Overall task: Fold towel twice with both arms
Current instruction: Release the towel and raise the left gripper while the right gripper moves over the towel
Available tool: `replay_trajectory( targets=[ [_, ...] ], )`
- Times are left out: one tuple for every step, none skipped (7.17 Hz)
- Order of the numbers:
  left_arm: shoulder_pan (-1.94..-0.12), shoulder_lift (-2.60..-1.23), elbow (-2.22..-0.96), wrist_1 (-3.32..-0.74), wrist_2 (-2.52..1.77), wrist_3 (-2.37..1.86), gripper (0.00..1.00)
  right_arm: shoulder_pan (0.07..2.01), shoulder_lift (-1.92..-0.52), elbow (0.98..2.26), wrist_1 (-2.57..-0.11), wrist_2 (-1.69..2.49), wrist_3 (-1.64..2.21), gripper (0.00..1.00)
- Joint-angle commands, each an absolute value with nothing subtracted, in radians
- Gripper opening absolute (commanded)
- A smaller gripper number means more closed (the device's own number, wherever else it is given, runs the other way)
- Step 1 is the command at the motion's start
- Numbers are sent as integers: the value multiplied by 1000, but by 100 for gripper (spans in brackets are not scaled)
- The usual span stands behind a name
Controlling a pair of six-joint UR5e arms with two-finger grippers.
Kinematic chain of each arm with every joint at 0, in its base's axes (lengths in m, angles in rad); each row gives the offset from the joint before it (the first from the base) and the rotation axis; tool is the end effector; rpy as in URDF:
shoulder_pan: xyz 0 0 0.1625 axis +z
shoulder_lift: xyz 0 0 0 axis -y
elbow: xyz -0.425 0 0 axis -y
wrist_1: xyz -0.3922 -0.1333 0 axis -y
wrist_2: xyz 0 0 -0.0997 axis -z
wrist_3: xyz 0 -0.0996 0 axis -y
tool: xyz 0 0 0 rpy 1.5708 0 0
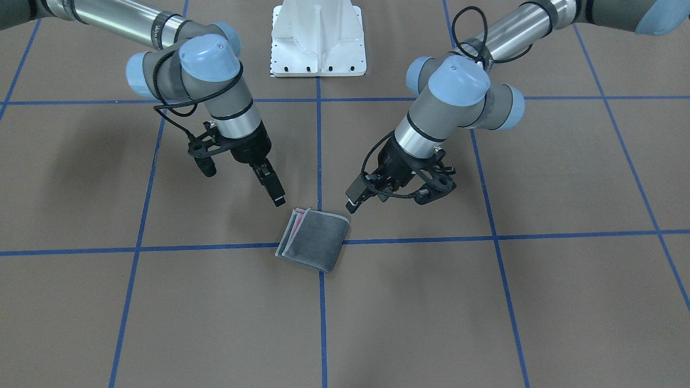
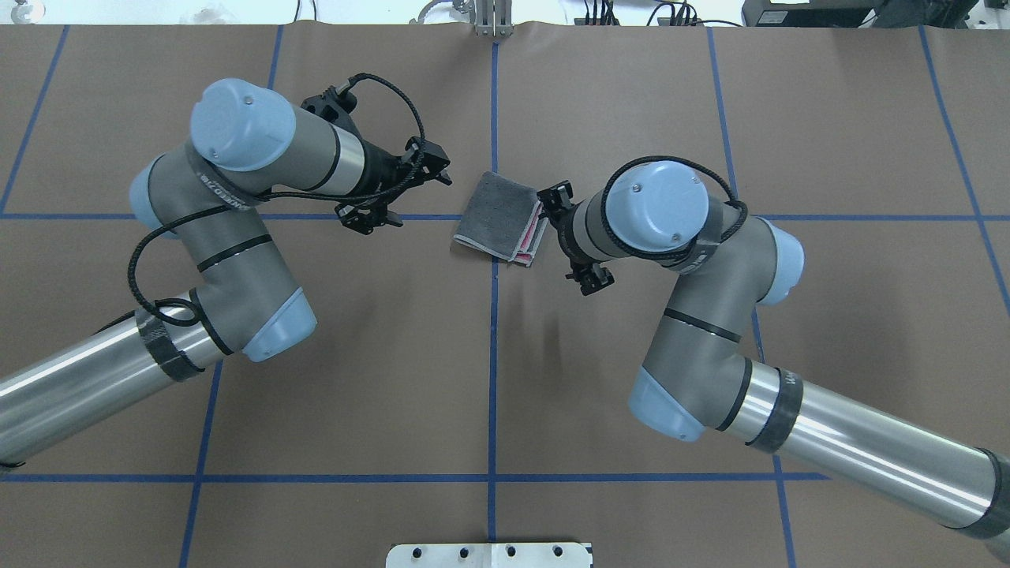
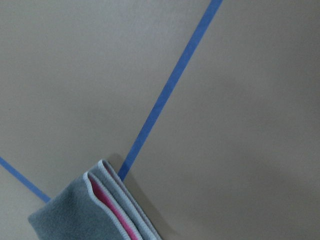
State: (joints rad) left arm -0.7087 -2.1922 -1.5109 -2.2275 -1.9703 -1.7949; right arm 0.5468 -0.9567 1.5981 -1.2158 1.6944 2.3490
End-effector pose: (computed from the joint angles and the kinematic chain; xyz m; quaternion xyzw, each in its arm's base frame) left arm 0.4699 -0.5273 0.2373 -0.0234 0.5834 -0.2601 0.7690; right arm -0.5318 -0.4654 0.2452 -0.1089 -0.4675 0.5160 0.7094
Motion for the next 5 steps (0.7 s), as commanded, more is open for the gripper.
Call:
replay_trajectory(
  targets=[
    [-726, -2154, -1552, -2227, -1996, -1795, 100, 497, -899, 1534, -1213, 1620, 2399, 100],
    [-726, -2152, -1554, -2227, -1996, -1795, 100, 482, -881, 1519, -1213, 1600, 2395, 100],
    [-726, -2152, -1552, -2227, -1996, -1795, 100, 480, -849, 1484, -1215, 1600, 2382, 88],
    [-726, -2152, -1552, -2227, -1996, -1795, 100, 477, -838, 1459, -1213, 1592, 2352, 74],
    [-726, -2152, -1552, -2227, -1994, -1795, 100, 476, -830, 1442, -1189, 1585, 2335, 71]
  ],
)
